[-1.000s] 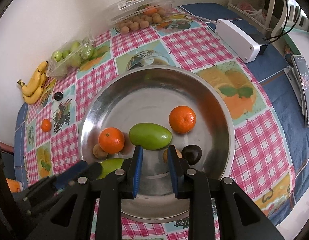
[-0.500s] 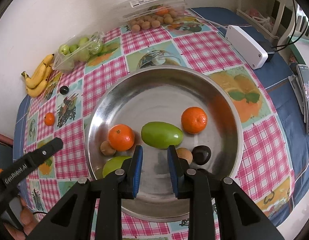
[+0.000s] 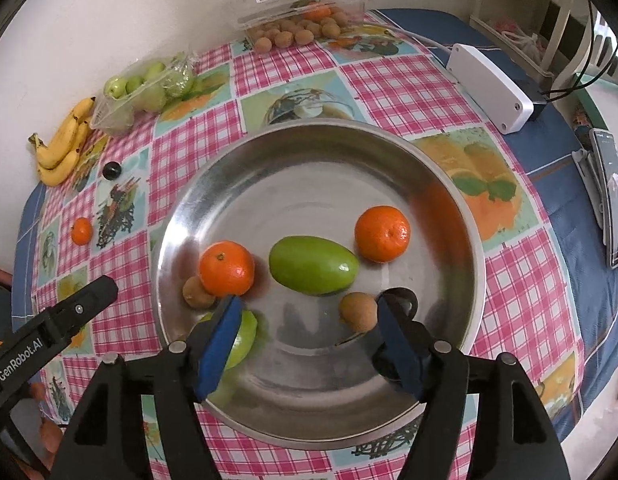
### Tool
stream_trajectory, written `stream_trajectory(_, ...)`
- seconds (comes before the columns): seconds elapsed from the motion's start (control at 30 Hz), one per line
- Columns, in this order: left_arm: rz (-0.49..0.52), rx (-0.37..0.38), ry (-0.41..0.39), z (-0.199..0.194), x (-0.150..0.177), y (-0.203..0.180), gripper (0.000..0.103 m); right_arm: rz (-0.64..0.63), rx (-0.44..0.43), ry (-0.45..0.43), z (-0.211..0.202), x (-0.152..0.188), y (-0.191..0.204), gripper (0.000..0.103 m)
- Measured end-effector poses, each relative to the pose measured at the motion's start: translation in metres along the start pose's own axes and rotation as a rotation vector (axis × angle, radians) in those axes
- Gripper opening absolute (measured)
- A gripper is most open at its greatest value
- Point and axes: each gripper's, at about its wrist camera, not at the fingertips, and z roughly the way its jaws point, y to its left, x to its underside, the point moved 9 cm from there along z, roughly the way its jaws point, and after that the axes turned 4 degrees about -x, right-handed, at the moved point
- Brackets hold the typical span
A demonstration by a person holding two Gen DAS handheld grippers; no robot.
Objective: Organize fruits
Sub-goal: 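Open the left tool to drop the plum while the right tool drops the kiwi, then withdraw both tools from the bowl toward the tangerine and plum on the cloth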
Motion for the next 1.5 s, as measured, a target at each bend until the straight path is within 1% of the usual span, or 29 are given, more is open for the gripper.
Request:
stream_trajectory(0.07, -0.008, -0.006, 0.001, 0.001, 0.000, 0.003, 0.091, 0.000, 0.005, 0.007, 0.002, 0.001, -0.001, 0.078)
stream_trajectory(0.1, -0.011, -0.009, 0.000, 0.002, 0.000, 0.004, 0.093, -0.001, 0.007, 0.008, 0.003, 0.002, -0.001, 0.082)
stream_trajectory(0.23, -0.020, -0.017, -0.006, 0.001, -0.001, 0.008, 0.097, -0.010, 0.005, 0.008, 0.003, 0.002, 0.001, 0.082)
stream_trajectory(0.3, -0.022, -0.022, -0.009, 0.001, -0.002, 0.009, 0.103, -0.014, 0.006, 0.008, 0.004, 0.002, 0.002, 0.083)
stream_trajectory(0.37, -0.020, -0.034, -0.015, 0.001, -0.003, 0.011, 0.103, -0.019, 0.005, 0.006, 0.005, 0.003, 0.002, 0.084)
stream_trajectory(0.4, -0.016, -0.046, -0.019, 0.001, -0.003, 0.012, 0.103, -0.020, 0.005, 0.005, 0.005, 0.003, 0.003, 0.092)
stream_trajectory(0.43, -0.014, -0.056, -0.022, 0.001, -0.003, 0.013, 0.103, -0.022, 0.004, 0.001, 0.005, 0.002, 0.003, 0.097)
stream_trajectory(0.53, -0.013, -0.083, -0.029, 0.002, -0.004, 0.016, 0.103, -0.028, -0.001, -0.009, 0.004, 0.001, 0.004, 0.099)
stream_trajectory(0.87, -0.008, -0.098, -0.043, 0.000, -0.005, 0.019, 0.103, -0.051, -0.002, -0.025, 0.003, -0.002, 0.006, 0.100)
stream_trajectory(1.03, -0.018, -0.076, -0.054, -0.005, -0.007, 0.020, 0.103, -0.066, -0.003, -0.028, 0.002, -0.002, 0.011, 0.100)
stream_trajectory(1.13, -0.019, -0.077, -0.070, -0.010, -0.009, 0.023, 0.103, -0.074, -0.005, -0.031, 0.001, -0.003, 0.015, 0.100)
stream_trajectory(1.33, -0.063, -0.083, -0.101, -0.020, -0.017, 0.045, 0.103, -0.110, -0.032, -0.039, -0.001, -0.002, 0.033, 0.100)
stream_trajectory(1.43, -0.106, -0.072, -0.113, -0.024, -0.022, 0.061, 0.103, -0.119, -0.050, -0.048, -0.001, -0.001, 0.045, 0.100)
stream_trajectory(1.5, -0.140, -0.077, -0.130, -0.029, -0.026, 0.075, 0.103, -0.132, -0.061, -0.056, -0.002, -0.001, 0.054, 0.101)
